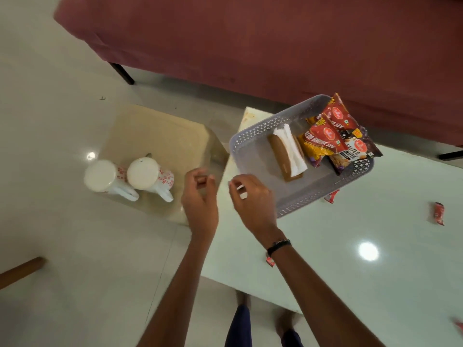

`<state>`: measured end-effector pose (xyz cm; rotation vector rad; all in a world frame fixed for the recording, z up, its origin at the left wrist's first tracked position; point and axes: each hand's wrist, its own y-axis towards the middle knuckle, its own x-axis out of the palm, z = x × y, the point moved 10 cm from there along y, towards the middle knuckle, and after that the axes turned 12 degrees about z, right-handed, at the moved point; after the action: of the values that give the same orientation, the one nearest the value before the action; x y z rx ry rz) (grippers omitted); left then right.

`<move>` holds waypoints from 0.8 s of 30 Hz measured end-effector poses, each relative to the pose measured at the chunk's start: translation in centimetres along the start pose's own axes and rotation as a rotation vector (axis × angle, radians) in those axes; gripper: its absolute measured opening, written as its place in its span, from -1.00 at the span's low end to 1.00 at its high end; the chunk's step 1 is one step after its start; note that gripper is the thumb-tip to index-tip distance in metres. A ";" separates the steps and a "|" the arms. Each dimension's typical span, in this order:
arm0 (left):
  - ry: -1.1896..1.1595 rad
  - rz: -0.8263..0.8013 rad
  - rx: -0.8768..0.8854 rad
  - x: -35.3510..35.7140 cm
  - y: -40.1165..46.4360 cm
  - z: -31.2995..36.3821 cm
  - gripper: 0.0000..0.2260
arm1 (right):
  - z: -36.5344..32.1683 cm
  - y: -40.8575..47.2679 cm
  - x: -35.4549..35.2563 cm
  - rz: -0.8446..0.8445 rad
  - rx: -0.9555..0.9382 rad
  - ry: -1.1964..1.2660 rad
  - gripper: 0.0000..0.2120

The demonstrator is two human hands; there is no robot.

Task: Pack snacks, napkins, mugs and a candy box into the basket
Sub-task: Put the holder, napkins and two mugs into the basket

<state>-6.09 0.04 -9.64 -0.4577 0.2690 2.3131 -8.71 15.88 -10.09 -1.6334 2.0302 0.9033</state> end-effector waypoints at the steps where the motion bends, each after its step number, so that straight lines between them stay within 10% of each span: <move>1: -0.001 0.050 -0.023 -2.0 0.6 -0.8 -0.88 | -1.2 -0.9 1.9 -0.069 0.008 0.036 -0.88; 10: 0.071 0.416 -0.311 -13.7 4.8 -11.2 -0.82 | -5.7 -5.9 15.5 -0.466 0.192 0.196 -0.66; 24: -0.009 0.143 -0.502 -11.1 9.8 -15.7 -0.81 | -5.6 -5.6 18.9 -0.566 0.279 0.384 -0.75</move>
<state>-2.03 -19.00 -18.94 -0.6909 -0.3039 2.5162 -7.55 -2.24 -19.68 -2.1582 1.6481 0.1099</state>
